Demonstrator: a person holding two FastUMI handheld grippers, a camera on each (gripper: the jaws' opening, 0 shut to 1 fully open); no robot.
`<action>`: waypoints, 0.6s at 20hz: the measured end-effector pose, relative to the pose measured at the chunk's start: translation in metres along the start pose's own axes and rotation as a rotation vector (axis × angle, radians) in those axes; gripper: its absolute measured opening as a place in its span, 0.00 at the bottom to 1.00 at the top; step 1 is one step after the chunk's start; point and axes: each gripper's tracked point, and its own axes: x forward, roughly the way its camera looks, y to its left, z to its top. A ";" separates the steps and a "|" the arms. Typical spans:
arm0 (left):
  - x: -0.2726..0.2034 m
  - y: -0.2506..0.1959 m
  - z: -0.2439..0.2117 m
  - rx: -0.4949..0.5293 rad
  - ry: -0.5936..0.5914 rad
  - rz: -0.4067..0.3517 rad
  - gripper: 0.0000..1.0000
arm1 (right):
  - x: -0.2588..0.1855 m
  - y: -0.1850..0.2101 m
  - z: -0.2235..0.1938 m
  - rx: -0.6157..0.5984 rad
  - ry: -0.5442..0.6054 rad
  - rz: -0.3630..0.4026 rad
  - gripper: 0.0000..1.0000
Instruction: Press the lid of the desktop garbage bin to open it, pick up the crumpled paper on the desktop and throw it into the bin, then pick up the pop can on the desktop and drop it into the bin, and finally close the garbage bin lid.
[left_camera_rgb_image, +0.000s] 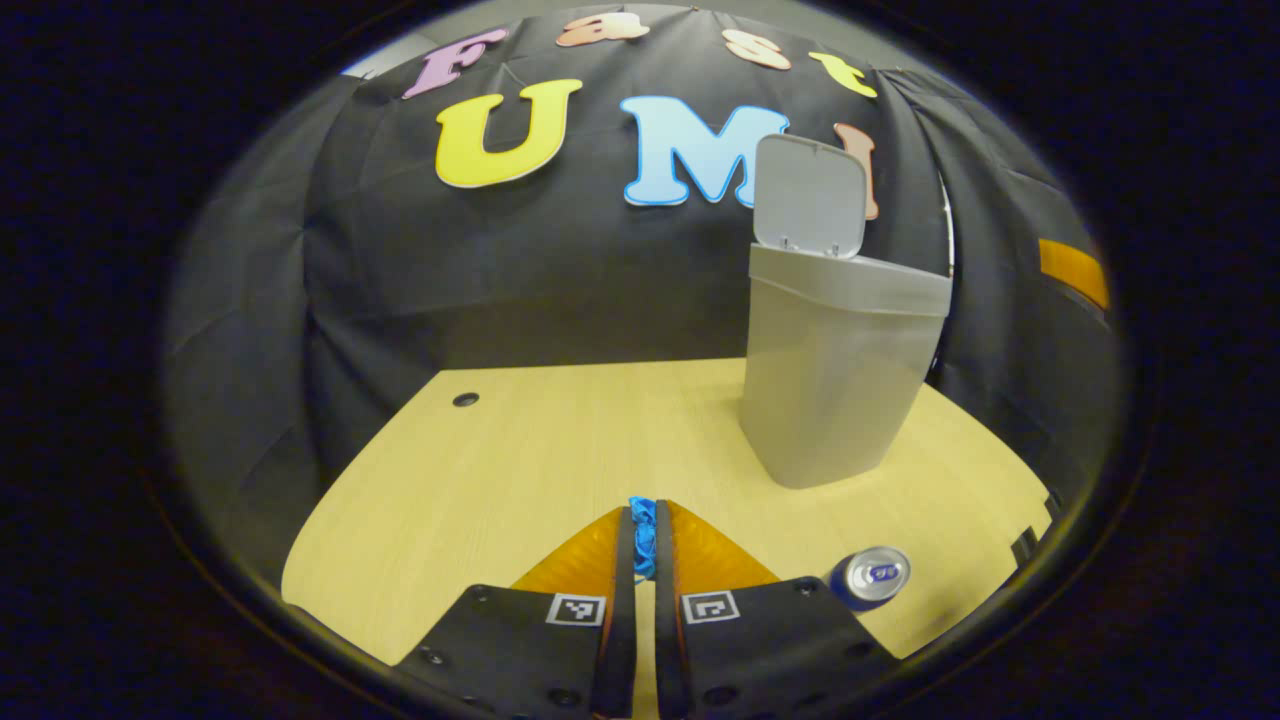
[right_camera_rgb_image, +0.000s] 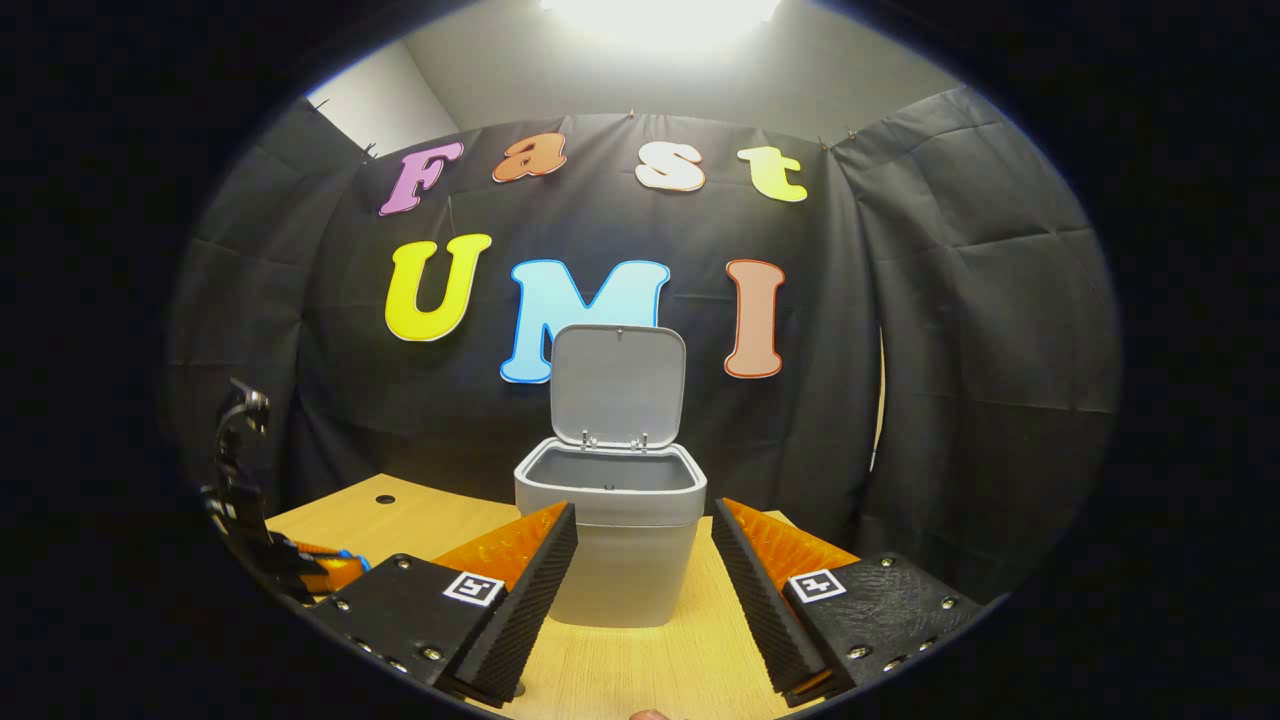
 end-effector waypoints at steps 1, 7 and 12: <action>0.002 -0.009 0.018 0.008 -0.028 -0.008 0.14 | -0.001 -0.004 0.000 -0.009 0.001 -0.003 0.88; 0.027 -0.069 0.098 0.029 -0.145 -0.072 0.16 | 0.001 -0.030 -0.009 -0.037 0.017 -0.013 0.88; 0.059 -0.122 0.159 0.021 -0.238 -0.108 0.16 | 0.009 -0.049 -0.021 -0.039 0.044 0.000 0.88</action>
